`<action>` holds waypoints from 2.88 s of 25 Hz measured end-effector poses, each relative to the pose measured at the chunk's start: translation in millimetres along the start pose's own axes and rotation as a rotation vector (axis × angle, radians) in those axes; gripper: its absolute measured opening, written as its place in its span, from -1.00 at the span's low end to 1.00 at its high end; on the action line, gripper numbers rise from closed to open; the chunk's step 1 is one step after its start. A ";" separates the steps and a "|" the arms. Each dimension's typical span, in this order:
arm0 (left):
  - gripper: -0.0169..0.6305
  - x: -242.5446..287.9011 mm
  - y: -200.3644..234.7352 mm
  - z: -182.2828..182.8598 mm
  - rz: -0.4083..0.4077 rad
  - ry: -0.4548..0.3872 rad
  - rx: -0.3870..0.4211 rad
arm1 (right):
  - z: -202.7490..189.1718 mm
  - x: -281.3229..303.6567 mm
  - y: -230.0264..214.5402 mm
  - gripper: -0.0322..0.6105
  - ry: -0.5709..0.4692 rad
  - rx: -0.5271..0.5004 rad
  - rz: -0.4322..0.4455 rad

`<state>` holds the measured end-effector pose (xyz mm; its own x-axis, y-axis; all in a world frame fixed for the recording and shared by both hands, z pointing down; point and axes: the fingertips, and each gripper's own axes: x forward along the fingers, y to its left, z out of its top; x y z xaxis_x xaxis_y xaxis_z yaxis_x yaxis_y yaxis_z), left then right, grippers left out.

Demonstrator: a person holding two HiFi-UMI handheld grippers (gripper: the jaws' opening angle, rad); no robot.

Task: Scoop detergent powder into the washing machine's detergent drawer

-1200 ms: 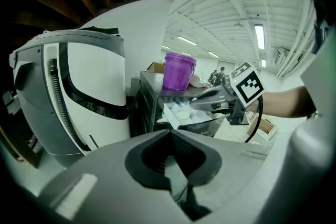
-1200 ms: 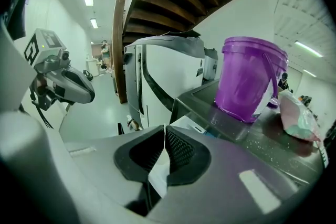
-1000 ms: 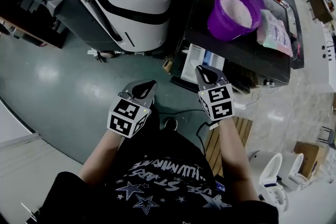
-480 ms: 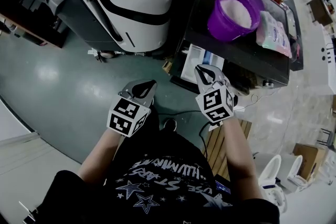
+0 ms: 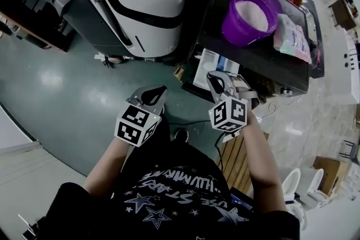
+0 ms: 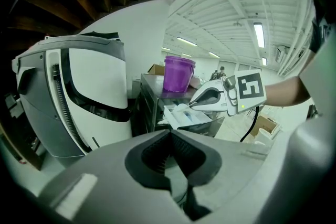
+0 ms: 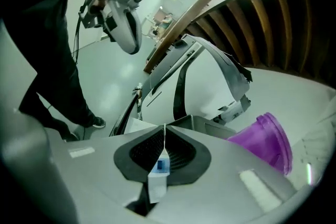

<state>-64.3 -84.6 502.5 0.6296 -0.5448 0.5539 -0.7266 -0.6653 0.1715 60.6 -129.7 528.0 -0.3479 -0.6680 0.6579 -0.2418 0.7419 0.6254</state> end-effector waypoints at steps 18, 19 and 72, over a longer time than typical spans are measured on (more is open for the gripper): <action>-0.94 -14.2 11.5 32.1 0.041 -0.077 -0.005 | -18.9 -53.5 -94.6 -0.79 -0.400 1.405 0.036; -0.94 -13.1 14.7 36.5 0.036 -0.081 -0.004 | -19.9 -57.1 -99.5 -0.79 -0.416 1.462 0.043; -0.94 35.6 140.7 122.1 -0.096 -0.154 0.034 | -84.6 -1.6 -258.2 -0.75 0.404 0.958 0.077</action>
<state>-110.5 -260.0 446.9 0.7324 -0.5475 0.4048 -0.6527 -0.7338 0.1885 200.2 -325.2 401.0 -0.1067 -0.4558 0.8837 -0.9107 0.4015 0.0971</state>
